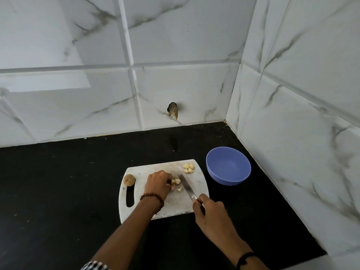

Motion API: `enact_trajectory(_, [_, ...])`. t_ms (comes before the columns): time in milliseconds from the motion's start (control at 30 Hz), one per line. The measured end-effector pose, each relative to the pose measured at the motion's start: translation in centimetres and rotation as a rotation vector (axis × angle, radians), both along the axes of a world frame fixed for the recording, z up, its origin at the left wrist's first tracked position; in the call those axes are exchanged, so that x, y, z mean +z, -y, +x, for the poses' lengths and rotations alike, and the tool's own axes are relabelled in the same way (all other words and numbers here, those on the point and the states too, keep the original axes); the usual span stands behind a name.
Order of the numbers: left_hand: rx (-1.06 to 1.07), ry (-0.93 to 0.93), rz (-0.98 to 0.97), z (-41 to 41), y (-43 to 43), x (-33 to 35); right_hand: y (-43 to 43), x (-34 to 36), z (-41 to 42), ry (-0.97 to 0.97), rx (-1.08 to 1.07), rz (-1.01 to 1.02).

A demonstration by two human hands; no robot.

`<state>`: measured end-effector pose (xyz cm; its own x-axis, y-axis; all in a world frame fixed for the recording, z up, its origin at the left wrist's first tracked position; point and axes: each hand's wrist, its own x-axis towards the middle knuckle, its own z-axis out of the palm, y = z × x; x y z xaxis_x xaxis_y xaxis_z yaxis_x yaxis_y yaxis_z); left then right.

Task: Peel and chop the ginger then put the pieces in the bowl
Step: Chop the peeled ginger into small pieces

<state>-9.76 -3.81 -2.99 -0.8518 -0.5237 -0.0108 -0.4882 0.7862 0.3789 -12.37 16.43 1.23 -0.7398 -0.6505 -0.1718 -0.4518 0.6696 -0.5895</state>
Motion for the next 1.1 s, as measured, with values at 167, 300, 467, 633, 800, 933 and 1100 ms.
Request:
enact_trajectory(167, [0.006,0.009,-0.027,-0.1,0.1,0.2,2.1,-1.8,-0.6,0.085,-0.053,-0.053])
enact_trajectory(300, [0.015,0.064,-0.095,-0.2,-0.3,0.7,4.3,-2.3,-1.6,0.099,-0.088,-0.142])
enact_trajectory(467, [-0.007,0.165,-0.174,-0.6,-0.1,1.6,7.2,-3.0,-2.8,0.095,-0.179,-0.181])
enact_trajectory(633, [-0.026,0.231,-0.228,-1.7,0.4,2.1,8.6,-3.9,-3.4,0.099,-0.213,-0.134])
enact_trajectory(800, [-0.132,0.27,-0.165,-3.1,1.2,2.4,9.1,-4.2,-4.4,0.071,-0.263,-0.162])
enact_trajectory(933, [-0.129,0.219,0.044,-4.1,1.7,1.7,9.3,-4.0,-5.5,0.078,-0.273,-0.166])
enact_trajectory(1100, [-0.158,0.149,0.148,-5.8,1.0,1.7,9.2,-3.7,-6.8,-0.026,-0.327,-0.067])
